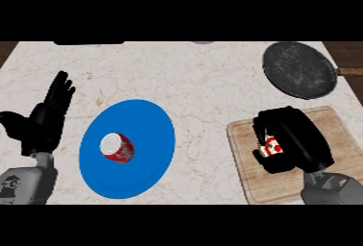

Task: Pick the cupcake from the cutting board and place it in the pan

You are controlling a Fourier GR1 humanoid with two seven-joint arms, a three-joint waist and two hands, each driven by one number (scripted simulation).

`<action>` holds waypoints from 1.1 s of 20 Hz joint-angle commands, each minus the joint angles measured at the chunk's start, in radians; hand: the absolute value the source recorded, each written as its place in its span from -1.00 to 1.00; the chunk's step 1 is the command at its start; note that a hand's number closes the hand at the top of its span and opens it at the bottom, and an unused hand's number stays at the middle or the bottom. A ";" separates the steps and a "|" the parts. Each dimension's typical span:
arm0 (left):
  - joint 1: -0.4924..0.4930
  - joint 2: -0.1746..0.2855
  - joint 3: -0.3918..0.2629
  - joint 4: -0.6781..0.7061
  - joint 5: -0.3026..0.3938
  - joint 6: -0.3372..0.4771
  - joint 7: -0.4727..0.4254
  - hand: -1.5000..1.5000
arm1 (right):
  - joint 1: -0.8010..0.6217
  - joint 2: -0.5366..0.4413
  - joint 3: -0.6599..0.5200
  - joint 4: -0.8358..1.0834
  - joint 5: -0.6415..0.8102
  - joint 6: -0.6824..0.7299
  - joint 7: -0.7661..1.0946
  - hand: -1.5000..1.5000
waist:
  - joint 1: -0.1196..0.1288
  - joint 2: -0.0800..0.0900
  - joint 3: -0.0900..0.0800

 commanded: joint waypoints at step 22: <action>-0.053 -0.068 -0.055 0.007 -0.054 0.002 -0.007 0.00 | -0.537 -0.231 -0.583 0.868 -0.143 -0.238 -0.260 1.00 | 0.081 0.036 0.006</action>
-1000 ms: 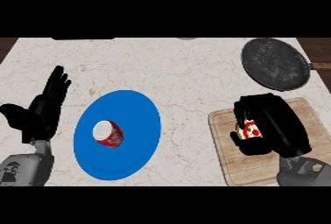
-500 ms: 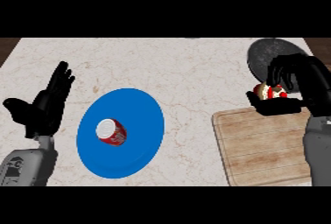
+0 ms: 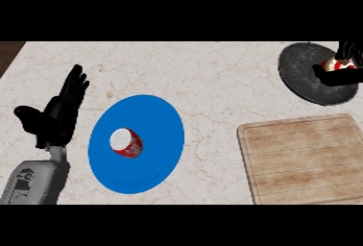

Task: Pick the cupcake from the cutting board and place it in the pan

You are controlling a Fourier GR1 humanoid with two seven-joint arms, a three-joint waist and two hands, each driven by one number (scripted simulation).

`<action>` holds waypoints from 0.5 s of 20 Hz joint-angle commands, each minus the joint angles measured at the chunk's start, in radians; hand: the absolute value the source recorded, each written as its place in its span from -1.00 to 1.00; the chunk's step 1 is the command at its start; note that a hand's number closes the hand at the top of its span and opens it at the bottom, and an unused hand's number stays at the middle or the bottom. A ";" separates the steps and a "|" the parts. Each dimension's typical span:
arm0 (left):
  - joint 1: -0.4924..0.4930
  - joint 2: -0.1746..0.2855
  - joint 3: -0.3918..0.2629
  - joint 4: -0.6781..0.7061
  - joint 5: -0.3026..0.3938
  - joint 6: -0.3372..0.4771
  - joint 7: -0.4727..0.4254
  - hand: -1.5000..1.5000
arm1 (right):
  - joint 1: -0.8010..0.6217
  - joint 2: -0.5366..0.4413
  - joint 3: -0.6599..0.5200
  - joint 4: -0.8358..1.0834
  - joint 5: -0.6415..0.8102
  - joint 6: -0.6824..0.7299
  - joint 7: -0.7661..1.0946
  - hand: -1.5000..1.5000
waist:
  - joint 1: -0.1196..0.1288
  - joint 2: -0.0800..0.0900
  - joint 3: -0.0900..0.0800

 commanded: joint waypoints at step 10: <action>-0.014 -0.003 -0.010 -0.003 0.002 -0.029 -0.016 0.00 | -0.162 -0.137 -0.102 0.636 0.103 -0.335 -0.293 1.00 | 0.066 0.023 0.005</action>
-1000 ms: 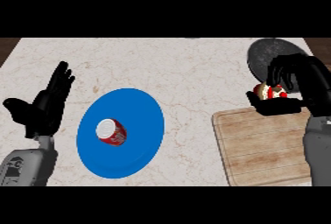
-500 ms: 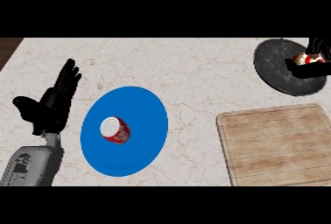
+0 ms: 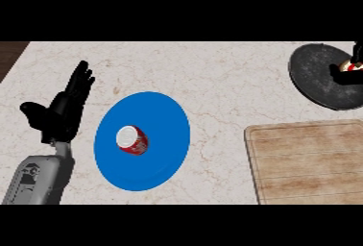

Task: Pick the cupcake from the cutting board and place it in the pan

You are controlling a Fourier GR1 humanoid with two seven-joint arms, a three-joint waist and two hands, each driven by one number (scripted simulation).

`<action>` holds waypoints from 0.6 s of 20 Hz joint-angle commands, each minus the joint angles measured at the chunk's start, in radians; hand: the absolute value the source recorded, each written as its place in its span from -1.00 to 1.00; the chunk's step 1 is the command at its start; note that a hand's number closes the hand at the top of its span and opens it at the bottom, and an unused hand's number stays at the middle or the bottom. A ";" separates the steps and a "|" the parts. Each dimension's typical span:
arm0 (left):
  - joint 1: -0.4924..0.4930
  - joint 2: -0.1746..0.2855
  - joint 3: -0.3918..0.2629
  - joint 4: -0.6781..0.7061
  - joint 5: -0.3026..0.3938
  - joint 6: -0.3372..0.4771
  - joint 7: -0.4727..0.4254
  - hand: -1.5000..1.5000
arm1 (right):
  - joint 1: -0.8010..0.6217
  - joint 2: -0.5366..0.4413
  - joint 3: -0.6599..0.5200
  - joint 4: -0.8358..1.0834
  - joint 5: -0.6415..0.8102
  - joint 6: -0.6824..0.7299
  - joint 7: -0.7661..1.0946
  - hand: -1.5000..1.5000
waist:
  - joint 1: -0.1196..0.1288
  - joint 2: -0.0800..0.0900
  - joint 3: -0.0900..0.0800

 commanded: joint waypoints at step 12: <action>-0.039 -0.009 -0.007 0.000 -0.001 -0.005 0.011 0.00 | -0.079 -0.039 -0.097 0.398 -0.087 0.246 -0.145 -1.00 | 0.026 0.015 0.005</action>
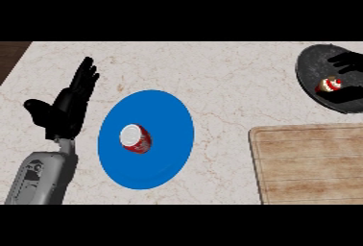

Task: Pick the cupcake from the cutting board and place it in the pan

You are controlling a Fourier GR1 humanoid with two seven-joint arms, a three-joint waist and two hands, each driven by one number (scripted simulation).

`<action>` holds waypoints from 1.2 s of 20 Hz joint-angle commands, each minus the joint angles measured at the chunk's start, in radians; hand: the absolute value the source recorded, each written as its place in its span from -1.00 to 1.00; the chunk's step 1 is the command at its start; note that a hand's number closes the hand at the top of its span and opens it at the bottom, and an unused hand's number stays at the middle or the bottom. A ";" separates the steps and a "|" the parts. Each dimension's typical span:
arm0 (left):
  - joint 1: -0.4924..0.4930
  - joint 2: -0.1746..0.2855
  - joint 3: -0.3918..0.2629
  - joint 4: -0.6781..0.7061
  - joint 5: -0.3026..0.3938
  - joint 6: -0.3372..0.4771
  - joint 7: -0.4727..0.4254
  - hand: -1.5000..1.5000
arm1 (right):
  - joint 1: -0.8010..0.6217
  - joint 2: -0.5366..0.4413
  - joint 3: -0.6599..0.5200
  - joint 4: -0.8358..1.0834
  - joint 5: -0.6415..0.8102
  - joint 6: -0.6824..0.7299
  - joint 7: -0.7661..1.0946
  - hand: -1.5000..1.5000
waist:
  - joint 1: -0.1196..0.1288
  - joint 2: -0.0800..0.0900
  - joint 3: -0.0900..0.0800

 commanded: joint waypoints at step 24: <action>0.048 0.019 0.070 0.038 0.006 0.012 -0.022 0.00 | 0.219 -0.274 -0.256 0.102 -0.316 0.694 -0.474 -1.00 | -0.110 -0.046 -0.007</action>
